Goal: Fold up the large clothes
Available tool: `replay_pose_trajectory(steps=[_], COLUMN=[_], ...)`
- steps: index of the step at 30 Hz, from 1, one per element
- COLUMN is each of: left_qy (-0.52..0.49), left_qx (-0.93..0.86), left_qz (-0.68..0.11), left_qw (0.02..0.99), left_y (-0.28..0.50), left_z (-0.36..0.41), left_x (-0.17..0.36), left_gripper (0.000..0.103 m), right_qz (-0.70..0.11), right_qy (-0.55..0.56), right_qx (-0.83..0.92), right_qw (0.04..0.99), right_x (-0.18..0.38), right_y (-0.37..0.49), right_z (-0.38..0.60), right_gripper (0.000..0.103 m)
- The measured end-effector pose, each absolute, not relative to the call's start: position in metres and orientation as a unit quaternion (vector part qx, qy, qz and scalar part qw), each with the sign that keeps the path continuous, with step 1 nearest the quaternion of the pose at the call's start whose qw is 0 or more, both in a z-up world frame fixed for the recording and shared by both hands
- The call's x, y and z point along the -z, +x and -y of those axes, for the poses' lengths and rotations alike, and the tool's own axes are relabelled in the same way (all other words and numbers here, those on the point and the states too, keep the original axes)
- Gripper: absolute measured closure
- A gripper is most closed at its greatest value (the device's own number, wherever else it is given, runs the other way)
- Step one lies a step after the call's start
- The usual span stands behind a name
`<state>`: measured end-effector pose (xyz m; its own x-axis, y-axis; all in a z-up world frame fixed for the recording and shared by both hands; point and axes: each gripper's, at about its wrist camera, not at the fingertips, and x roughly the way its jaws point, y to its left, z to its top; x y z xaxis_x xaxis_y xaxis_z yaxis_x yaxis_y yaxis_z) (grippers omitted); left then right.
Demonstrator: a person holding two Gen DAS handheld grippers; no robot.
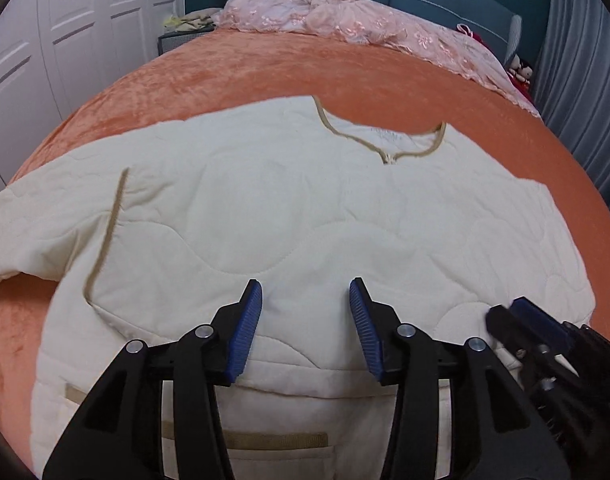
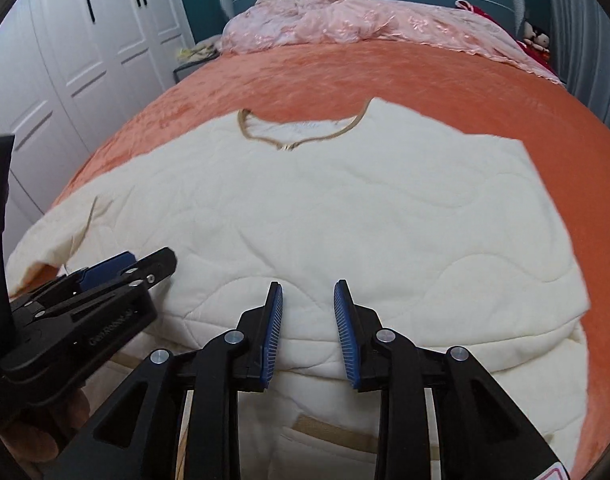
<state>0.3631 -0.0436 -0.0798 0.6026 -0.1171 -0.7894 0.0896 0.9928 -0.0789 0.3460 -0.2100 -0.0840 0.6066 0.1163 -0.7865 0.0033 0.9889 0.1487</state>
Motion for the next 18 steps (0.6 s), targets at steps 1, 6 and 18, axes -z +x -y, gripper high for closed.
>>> replay_pose_trajectory(steps=[1, 6, 18], left_qy=[-0.009, -0.007, 0.006], left_qx=[0.054, 0.057, 0.05], left_qz=[-0.44, -0.419, -0.389], left_qw=[0.896, 0.906, 0.92], left_y=[0.362, 0.358, 0.352], left_z=[0.045, 0.047, 0.052], left_x=[0.086, 0.1, 0.106], left_gripper=[0.059, 0.051, 0.044], right_qz=[-0.446, -0.436, -0.406], right_qy=[0.057, 0.068, 0.051], right_qx=[-0.025, -0.026, -0.015], right_qw=[0.893, 0.897, 0.912], right_x=[0.092, 0.104, 0.114], right_y=[0.347, 0.34, 0.338], right_z=[0.206, 0.206, 0.197], right_gripper=[0.075, 0.075, 0.075])
